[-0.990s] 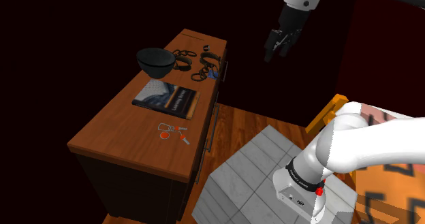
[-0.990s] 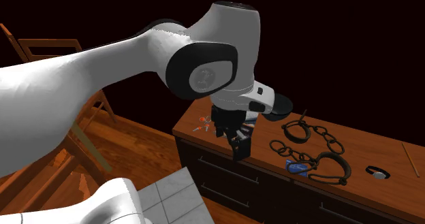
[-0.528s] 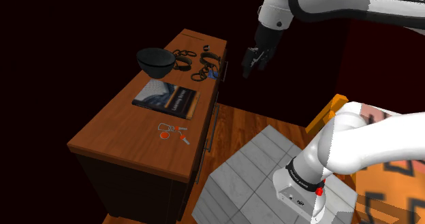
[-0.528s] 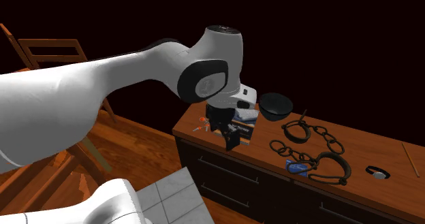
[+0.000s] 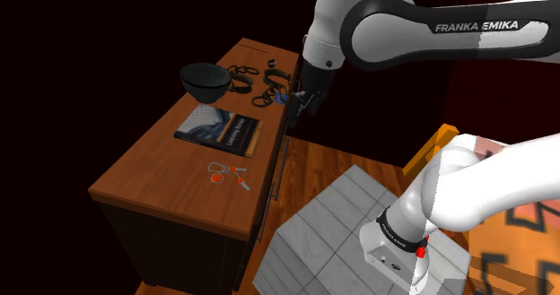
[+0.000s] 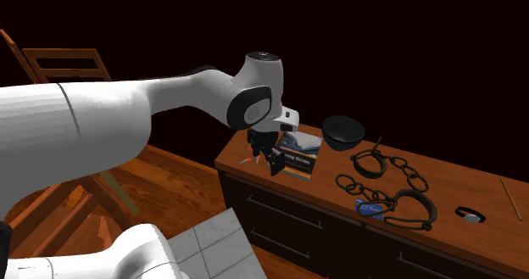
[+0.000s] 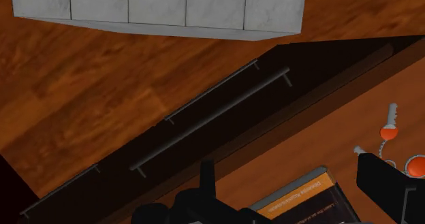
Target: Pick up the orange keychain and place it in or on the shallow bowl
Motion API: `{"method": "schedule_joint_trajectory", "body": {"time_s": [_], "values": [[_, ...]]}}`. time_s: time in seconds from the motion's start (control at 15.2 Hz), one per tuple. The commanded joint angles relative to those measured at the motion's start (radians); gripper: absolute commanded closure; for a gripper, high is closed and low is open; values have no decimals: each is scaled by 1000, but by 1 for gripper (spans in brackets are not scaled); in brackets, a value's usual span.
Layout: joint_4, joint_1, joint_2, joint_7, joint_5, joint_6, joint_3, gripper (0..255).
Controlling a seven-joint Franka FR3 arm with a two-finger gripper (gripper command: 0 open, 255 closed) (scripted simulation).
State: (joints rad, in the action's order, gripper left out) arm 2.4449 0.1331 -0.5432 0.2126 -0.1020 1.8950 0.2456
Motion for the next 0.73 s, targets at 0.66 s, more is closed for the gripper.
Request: {"method": "schedule_joint_trajectory", "body": {"time_s": [0.66], "values": [[-36, 82, 305, 111, -19, 293, 182, 0]]}}
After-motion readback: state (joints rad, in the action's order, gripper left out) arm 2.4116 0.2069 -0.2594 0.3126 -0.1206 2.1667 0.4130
